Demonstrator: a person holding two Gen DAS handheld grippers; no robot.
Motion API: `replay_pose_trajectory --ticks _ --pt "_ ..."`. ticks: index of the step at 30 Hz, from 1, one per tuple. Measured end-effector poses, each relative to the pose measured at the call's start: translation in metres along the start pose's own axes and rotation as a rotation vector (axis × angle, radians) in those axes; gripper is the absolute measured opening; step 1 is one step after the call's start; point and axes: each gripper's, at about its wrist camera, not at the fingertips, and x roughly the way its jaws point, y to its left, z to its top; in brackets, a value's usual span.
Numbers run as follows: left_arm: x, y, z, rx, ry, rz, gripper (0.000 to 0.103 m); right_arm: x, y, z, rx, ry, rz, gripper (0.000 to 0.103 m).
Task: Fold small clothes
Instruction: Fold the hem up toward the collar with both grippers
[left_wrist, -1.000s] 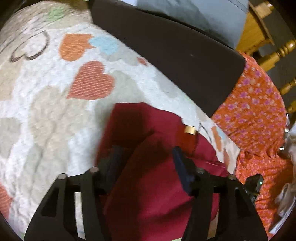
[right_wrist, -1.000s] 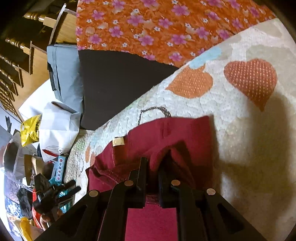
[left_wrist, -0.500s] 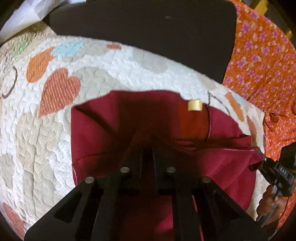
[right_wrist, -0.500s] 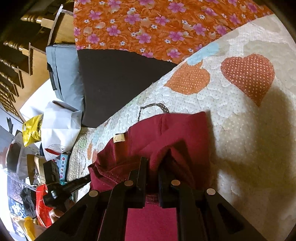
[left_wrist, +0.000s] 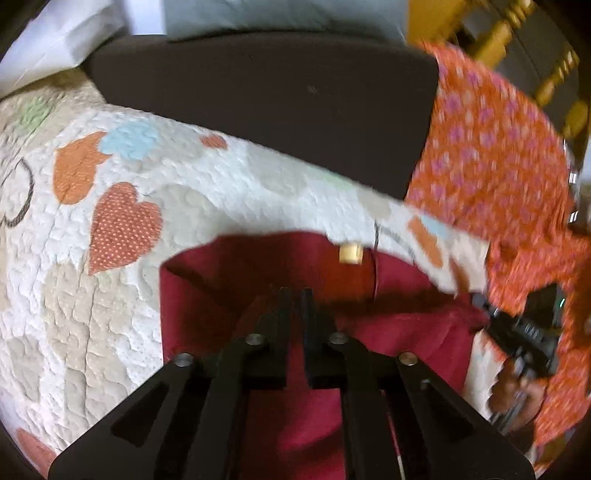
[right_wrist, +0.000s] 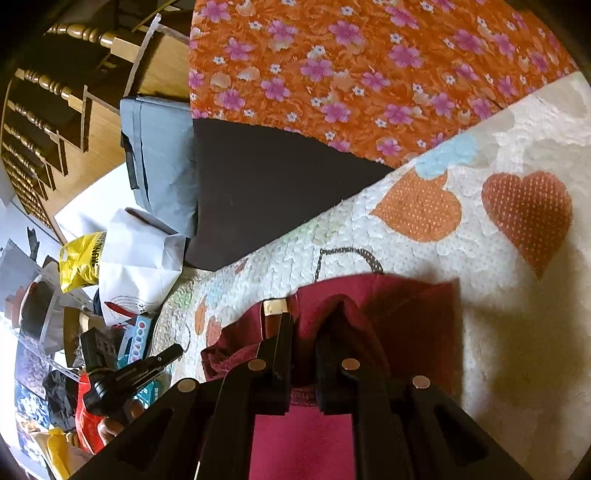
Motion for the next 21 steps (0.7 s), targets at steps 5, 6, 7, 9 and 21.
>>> replay_pose_trajectory --ticks 5,6,7,9,21 --pt "0.017 -0.012 -0.008 0.078 0.028 0.075 0.056 -0.002 -0.010 -0.003 0.029 0.020 0.000 0.009" --pt "0.020 -0.013 -0.008 0.090 0.034 0.086 0.056 -0.003 -0.010 -0.003 0.023 0.021 -0.001 0.009" --pt "0.023 -0.013 -0.009 0.101 0.040 0.100 0.056 -0.004 -0.009 -0.003 0.018 0.022 0.002 0.009" --pt "0.031 -0.012 -0.011 0.111 0.059 0.102 0.056 -0.005 -0.008 -0.003 0.011 0.025 0.004 0.009" --pt "0.034 -0.011 -0.016 0.112 0.060 0.080 0.006 -0.006 -0.016 -0.002 0.048 0.039 0.012 0.009"
